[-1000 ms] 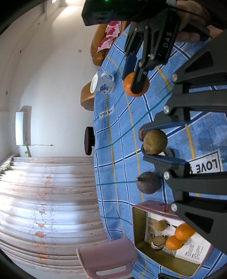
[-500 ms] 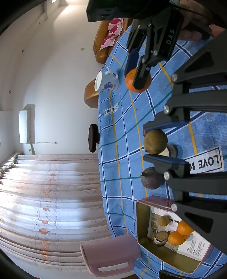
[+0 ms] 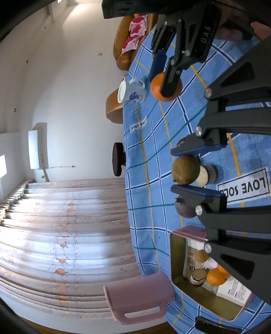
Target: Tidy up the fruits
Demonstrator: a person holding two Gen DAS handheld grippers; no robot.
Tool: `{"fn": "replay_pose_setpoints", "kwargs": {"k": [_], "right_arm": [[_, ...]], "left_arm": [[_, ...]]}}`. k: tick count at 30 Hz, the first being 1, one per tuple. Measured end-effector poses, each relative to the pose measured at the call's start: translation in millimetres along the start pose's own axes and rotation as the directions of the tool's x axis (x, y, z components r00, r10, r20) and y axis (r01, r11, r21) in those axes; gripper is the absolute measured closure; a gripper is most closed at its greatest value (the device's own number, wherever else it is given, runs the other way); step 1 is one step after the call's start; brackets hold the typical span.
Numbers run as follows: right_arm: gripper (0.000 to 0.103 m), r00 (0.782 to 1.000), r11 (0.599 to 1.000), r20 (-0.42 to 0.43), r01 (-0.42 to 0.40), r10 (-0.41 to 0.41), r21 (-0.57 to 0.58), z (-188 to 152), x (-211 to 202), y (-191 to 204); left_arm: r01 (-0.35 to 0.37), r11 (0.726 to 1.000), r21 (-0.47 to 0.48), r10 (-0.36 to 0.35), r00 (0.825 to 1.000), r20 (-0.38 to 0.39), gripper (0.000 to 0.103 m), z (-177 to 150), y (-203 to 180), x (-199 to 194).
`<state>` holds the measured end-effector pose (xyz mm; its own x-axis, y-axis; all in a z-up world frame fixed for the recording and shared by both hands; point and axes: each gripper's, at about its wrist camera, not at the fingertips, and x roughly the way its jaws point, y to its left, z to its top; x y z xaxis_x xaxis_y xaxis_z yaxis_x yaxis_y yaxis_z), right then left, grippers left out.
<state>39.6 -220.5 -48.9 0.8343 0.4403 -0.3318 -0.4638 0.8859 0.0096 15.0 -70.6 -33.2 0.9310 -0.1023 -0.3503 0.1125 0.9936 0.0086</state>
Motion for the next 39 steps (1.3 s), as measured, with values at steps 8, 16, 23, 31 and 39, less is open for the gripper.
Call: {"fn": "replay_pose_setpoints", "kwargs": {"k": [8,16,23,31,39], "right_arm": [[0.056,1.0,1.0,-0.01,-0.014,0.014,-0.006,4,5,3],[0.056,0.998,0.998,-0.023,-0.053,0.053,-0.018,13,15,16],[0.056,0.994,0.994,-0.021,-0.108,0.107,-0.03,33,28,33],[0.056,0.984,0.982,-0.031,-0.177,0.175,-0.059,51,46,62],[0.056,0.968,0.963,-0.041,-0.249,0.246,-0.102,75,65,96]], "left_arm": [[-0.01,1.0,-0.008,0.01,1.0,-0.013,0.074,2,6,2],[-0.028,0.999,-0.029,0.028,0.999,-0.032,0.074,0,21,0],[-0.068,0.995,-0.067,0.064,0.996,-0.058,0.074,0,50,-2],[-0.126,0.986,-0.111,0.118,0.99,-0.073,0.074,1,91,-8],[-0.203,0.967,-0.156,0.19,0.978,-0.09,0.074,1,134,-18]]}}
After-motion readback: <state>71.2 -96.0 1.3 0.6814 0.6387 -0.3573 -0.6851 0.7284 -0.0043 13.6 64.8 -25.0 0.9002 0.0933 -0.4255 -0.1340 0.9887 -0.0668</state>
